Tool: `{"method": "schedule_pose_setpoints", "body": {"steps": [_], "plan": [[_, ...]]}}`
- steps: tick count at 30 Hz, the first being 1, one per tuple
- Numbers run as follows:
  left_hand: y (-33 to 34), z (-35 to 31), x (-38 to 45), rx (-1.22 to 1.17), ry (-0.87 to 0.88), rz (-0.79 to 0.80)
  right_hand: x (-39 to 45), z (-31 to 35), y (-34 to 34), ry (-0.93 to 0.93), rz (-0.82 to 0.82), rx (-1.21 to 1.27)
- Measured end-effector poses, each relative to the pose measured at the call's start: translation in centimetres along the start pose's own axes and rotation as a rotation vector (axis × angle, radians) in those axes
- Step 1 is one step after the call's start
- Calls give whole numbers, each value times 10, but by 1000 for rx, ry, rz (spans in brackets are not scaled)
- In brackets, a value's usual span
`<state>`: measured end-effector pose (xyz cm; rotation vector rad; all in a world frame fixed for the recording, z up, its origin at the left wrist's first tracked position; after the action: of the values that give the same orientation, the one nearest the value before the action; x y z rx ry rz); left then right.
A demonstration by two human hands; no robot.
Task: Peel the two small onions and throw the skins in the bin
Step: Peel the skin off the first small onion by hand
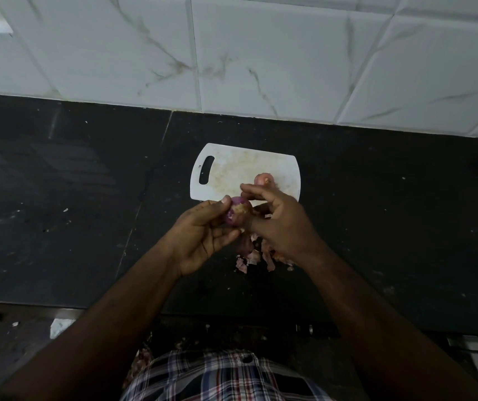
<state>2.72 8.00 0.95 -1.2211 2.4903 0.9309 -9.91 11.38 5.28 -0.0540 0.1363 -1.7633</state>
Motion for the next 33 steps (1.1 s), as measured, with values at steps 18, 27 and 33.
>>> {"method": "schedule_pose_setpoints", "body": {"steps": [18,27,33], "plan": [[-9,-3,0,45,31,-65,-3,-11,-14,-4,-145,94],[-11,-1,5,115,142,-107,-2,-8,-21,1,-142,50],[-35,-6,7,300,212,-281,-4,-12,-27,16,-206,33]]}}
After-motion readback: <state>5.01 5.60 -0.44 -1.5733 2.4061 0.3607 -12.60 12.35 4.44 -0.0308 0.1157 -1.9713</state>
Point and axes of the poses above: each hand's wrist, its own x-axis towards the middle knuckle, its own y-axis out of the palm, z = x × y, the point moved 9 cm from there along x, towards the middle knuckle, and after that the axes turned 11 degrees about x, right-handed, at the moved point
